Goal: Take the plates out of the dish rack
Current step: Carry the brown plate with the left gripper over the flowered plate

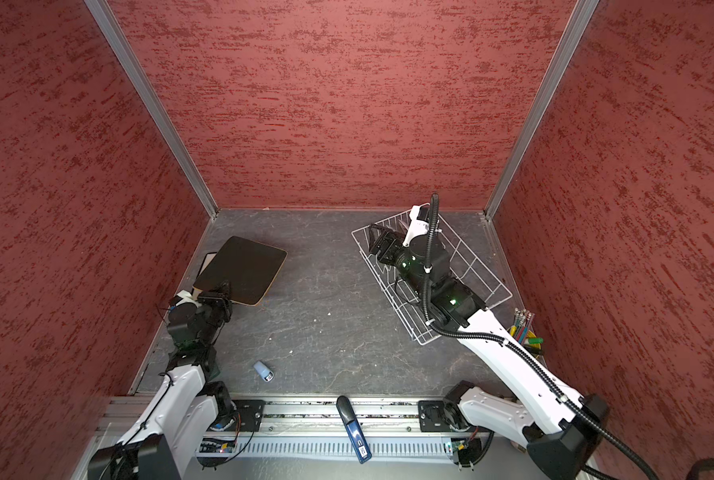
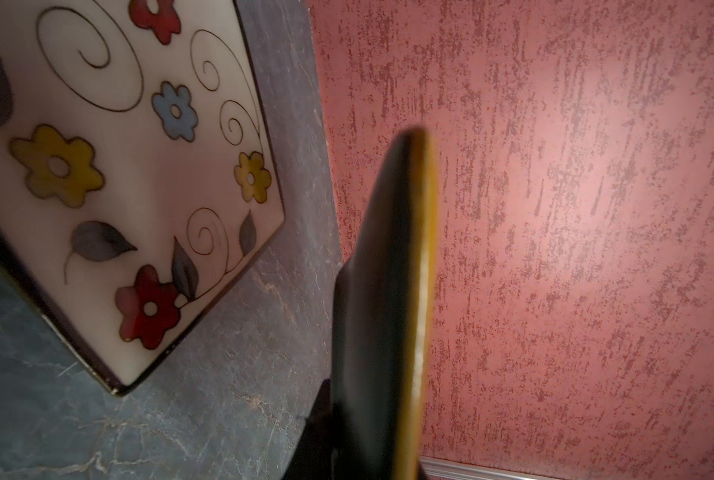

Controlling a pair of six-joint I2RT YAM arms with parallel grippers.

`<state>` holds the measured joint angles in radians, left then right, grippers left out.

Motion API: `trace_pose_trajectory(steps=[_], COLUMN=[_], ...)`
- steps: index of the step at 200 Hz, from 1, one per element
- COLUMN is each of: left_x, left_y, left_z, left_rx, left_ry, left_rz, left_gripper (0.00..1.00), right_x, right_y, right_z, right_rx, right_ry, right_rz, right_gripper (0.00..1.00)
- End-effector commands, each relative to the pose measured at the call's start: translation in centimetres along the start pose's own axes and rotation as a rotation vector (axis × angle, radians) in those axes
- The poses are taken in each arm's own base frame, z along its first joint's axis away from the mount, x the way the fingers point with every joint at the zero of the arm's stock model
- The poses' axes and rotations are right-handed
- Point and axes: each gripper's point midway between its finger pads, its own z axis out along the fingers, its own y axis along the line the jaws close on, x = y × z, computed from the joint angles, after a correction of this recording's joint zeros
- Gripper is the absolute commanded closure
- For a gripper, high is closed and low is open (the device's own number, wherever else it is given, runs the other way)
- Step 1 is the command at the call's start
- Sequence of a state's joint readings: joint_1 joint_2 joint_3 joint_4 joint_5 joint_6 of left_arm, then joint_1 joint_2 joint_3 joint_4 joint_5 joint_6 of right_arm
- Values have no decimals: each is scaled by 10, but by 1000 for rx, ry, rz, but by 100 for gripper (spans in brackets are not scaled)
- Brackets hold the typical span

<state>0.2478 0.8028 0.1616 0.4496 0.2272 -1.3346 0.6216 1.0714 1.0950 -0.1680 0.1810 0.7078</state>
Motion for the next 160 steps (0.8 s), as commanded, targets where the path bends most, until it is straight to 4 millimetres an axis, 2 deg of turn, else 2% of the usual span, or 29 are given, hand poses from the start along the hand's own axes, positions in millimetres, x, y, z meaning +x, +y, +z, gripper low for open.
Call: trace_pose_trajectory(steps=[1, 41, 76, 125, 160], left_x=[-12, -28, -44, -64, -75], left_y=[-77, -66, -62, -50, -48], left_z=[-10, -7, -4, 11, 27], left_rx=[279, 238, 205, 176, 145], left_ry=[-26, -69, -97, -77, -66], left_rz=[67, 71, 91, 63, 108], left_gripper=[100, 100, 100, 100, 100], right_x=[-2, 10, 21, 35, 48], right_y=[4, -10, -14, -24, -31], right_z=[0, 9, 15, 27, 30], right_rx=[-25, 28, 33, 62, 67], right_ry=[-6, 29, 60, 102, 139], right_rz=[7, -46, -75, -127, -142], right_gripper=[19, 18, 18, 18, 17])
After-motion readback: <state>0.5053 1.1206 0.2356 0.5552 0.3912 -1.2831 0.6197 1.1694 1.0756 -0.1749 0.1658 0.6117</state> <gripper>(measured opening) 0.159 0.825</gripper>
